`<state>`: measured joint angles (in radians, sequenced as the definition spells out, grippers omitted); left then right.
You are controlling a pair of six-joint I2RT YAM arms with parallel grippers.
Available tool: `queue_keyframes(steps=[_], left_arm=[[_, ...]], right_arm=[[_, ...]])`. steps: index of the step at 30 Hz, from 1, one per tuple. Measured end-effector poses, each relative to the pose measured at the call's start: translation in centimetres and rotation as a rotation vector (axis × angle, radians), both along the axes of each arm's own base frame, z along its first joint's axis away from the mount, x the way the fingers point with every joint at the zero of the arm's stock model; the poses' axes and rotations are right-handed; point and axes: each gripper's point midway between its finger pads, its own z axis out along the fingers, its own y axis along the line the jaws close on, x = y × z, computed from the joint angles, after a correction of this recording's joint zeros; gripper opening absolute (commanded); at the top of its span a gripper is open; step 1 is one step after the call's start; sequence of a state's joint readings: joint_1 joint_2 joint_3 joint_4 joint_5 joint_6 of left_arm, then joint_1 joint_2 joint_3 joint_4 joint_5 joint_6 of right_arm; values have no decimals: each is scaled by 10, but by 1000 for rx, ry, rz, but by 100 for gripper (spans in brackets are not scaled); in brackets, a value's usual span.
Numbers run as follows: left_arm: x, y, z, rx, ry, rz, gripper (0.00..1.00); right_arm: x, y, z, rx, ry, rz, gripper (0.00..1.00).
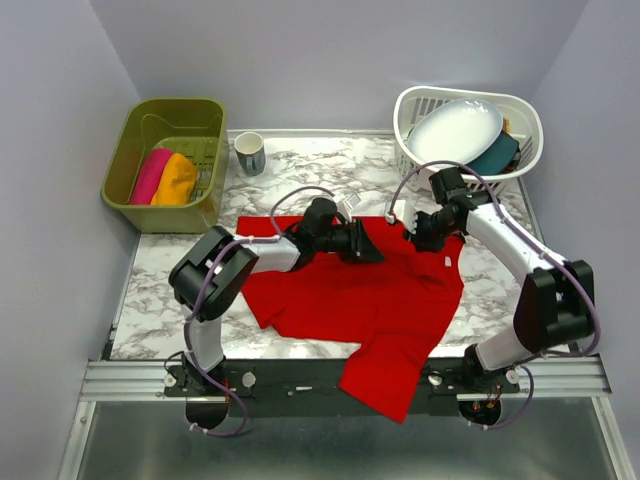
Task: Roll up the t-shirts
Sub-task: Fold the T-shirt at the center of the board.
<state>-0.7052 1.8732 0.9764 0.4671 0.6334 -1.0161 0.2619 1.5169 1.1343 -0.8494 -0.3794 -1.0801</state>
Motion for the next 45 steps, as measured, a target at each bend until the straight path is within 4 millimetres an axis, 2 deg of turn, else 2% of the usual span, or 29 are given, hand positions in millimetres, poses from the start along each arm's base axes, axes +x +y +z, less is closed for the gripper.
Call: queue_keyframes(steps=[2,4,8,12,16,21,24,29,33,37,43,45], left_arm=[[4,13,5,6,-15,23,51],[13,22,8,14,-25,57,57],[15,27,-1,51,6,88,63],[16,26,-8,69,38,105,63],[20,25,-16,83,74,132,63],[22,27,-29,112,108,156,63],[21,27,-31,112,123,162,63],[16,14,-29,87,122,149,65],[9,-15,-23,58,100,107,65],[4,-36,-19,24,101,84,61],[-3,-49,-32,-3,143,79,57],[-4,-52,-35,-11,154,79,55]], right_arm=[[-8,9,12,34,-12,31,25],[-14,15,14,48,-5,59,25],[-29,19,-7,35,64,112,25],[-34,19,-30,16,145,136,24],[-38,18,-44,1,191,152,23],[-38,15,-49,-18,198,172,21],[-35,11,-50,-39,184,174,21],[-27,2,-52,-61,178,146,21],[-7,-8,-55,-69,168,97,21],[-2,-15,-58,-70,172,60,21],[0,-15,-69,-66,204,14,21],[0,-16,-71,-64,208,-1,27]])
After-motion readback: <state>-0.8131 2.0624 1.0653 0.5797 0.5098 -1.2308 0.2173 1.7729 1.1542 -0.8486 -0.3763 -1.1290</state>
